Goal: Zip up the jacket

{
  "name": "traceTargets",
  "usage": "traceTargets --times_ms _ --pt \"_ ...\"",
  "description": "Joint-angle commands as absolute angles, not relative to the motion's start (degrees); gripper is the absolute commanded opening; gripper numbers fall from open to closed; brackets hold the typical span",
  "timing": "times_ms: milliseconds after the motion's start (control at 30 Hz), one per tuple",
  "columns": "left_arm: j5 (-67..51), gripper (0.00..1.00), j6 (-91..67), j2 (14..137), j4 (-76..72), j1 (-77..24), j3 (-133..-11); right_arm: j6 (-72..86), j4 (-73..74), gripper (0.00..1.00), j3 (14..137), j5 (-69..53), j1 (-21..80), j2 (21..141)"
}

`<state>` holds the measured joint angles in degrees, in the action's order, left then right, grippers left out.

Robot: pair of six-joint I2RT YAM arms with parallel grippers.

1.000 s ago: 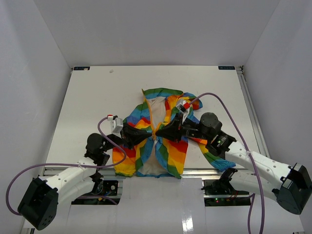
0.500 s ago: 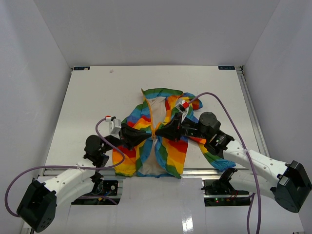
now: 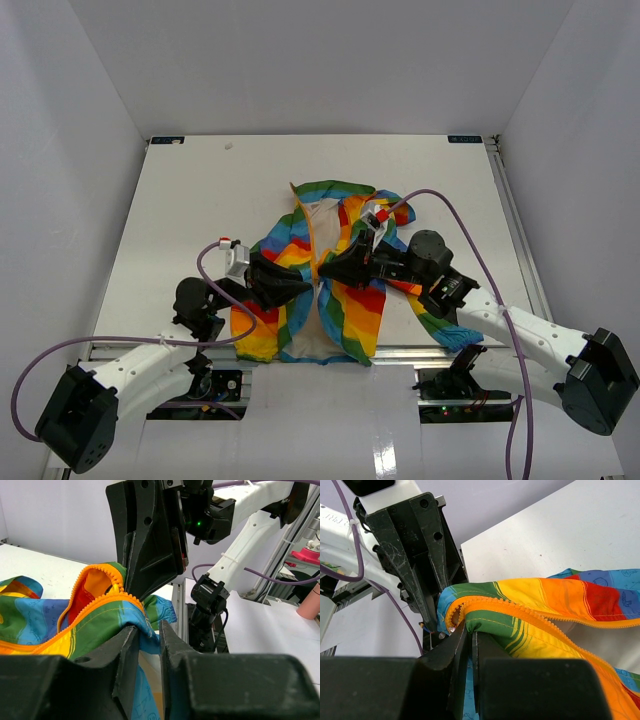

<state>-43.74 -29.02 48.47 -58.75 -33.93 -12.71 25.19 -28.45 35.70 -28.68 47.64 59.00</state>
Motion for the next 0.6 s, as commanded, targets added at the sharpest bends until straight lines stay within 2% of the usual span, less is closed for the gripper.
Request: traceTargets --times_ms 0,167,233,300,367,567 --pt "-45.3 0.33 -29.2 49.1 -59.8 -34.3 -13.1 25.6 -32.9 0.08 35.9 -29.1 47.5 58.3" --pt "-45.0 0.32 -28.6 49.6 -59.3 -34.3 -13.4 25.7 -32.9 0.08 35.8 -29.4 47.5 58.3" --pt "-45.0 0.24 -28.2 49.9 -58.6 -34.3 -13.7 26.0 -33.3 0.08 35.7 -30.0 47.5 58.4" --pt "-45.2 0.06 -27.9 50.2 -57.8 -34.3 -14.1 26.2 -33.5 0.08 35.7 -30.9 47.5 58.7" --pt "-45.2 0.0 -27.7 50.7 -57.3 -34.3 -14.5 25.9 -32.8 0.08 36.1 -31.0 47.5 58.9" --pt "-46.3 0.0 -27.7 52.2 -56.4 -34.4 -15.2 23.7 -28.0 0.08 39.2 -30.4 47.4 58.3"
